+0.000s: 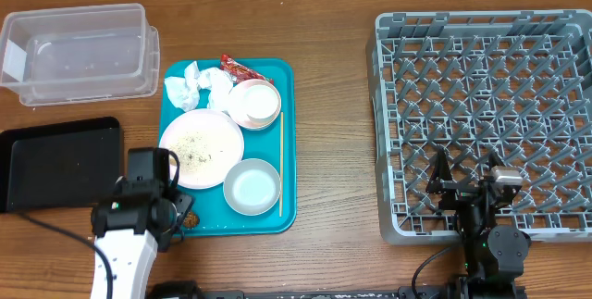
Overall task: Sort waste into correct bins and load items into the dishwasher
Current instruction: 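Reach the left gripper to the brown food scrap on the teal tray and grasp it, then carry the food scrap left and lower it over the black tray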
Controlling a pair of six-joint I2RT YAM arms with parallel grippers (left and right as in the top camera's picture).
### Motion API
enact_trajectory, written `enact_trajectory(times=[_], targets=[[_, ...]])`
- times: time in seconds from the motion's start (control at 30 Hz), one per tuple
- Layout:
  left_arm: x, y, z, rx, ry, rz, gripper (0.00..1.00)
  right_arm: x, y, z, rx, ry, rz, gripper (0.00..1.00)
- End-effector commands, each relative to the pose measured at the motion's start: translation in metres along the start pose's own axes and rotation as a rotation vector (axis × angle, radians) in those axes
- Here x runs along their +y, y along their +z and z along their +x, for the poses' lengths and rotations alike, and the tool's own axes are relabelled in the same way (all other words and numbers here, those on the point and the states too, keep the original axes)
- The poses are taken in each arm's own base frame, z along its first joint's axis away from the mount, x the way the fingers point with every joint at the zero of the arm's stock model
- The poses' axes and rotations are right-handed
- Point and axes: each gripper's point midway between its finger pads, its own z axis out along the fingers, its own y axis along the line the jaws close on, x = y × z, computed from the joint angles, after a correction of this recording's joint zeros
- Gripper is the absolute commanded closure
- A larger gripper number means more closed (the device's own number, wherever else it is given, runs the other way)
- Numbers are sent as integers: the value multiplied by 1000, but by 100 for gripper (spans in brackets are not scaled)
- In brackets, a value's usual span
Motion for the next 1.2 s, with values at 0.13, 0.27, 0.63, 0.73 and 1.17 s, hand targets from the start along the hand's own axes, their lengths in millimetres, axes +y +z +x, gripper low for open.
enact_trajectory(times=[0.13,0.27,0.63,0.73,1.17], targets=[[6,24,0,22,13,-133,40,0,0,2,-4,-3,-1,0],[3,39,1,47,22,-175,50,0,0,2,-4,-3,-1,0],[-1,65,16,154,32,-232,52,0,0,2,-4,-3,-1,0],[-3,66,17,159,31,-229,54,0,0,2,-4,-3,-1,0],[-13,73,18,162,21,-173,45,0,0,2,-4,-3,-1,0]])
